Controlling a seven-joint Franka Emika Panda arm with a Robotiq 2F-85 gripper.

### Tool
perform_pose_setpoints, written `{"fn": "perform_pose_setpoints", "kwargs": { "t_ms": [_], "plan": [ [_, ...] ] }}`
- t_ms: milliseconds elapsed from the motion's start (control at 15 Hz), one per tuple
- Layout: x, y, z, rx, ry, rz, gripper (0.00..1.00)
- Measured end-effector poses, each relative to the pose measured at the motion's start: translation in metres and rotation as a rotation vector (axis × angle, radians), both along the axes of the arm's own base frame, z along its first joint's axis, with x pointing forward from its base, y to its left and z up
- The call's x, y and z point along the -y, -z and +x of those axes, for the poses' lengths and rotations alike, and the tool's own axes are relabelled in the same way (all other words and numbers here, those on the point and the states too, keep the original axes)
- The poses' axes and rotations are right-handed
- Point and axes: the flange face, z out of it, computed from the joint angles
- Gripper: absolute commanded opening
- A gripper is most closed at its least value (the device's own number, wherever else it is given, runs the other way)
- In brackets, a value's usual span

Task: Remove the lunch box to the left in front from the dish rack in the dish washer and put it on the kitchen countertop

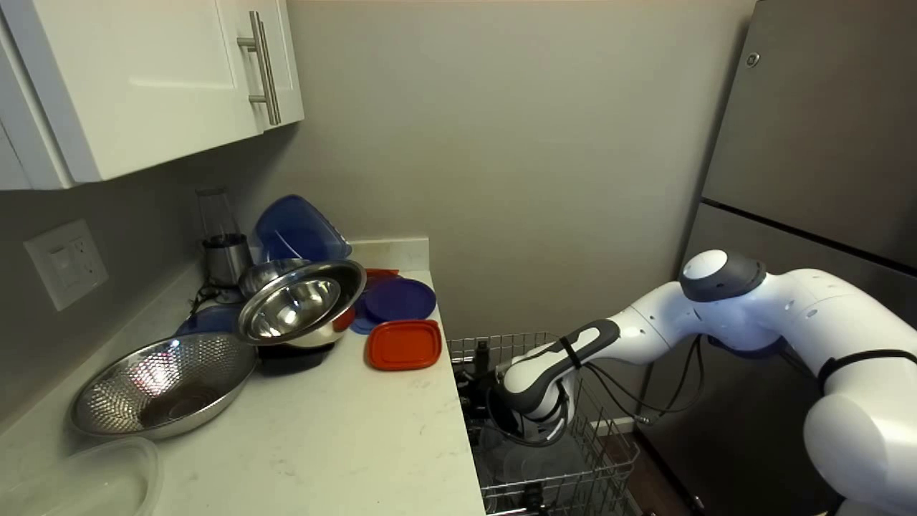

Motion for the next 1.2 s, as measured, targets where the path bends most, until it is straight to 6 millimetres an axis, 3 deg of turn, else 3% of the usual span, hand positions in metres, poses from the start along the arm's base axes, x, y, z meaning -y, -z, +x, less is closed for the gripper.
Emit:
{"fn": "perform_pose_setpoints", "kwargs": {
  "t_ms": [133,400,733,1200],
  "plan": [
    [0.000,0.000,-0.001,0.002,-0.002,0.001,0.02],
    [0.005,-0.004,0.011,0.025,0.015,-0.006,0.02],
    [0.010,-0.030,0.035,0.081,0.035,-0.019,0.02],
    [0.012,-0.061,0.051,0.136,0.037,-0.031,0.02]
  ]
}}
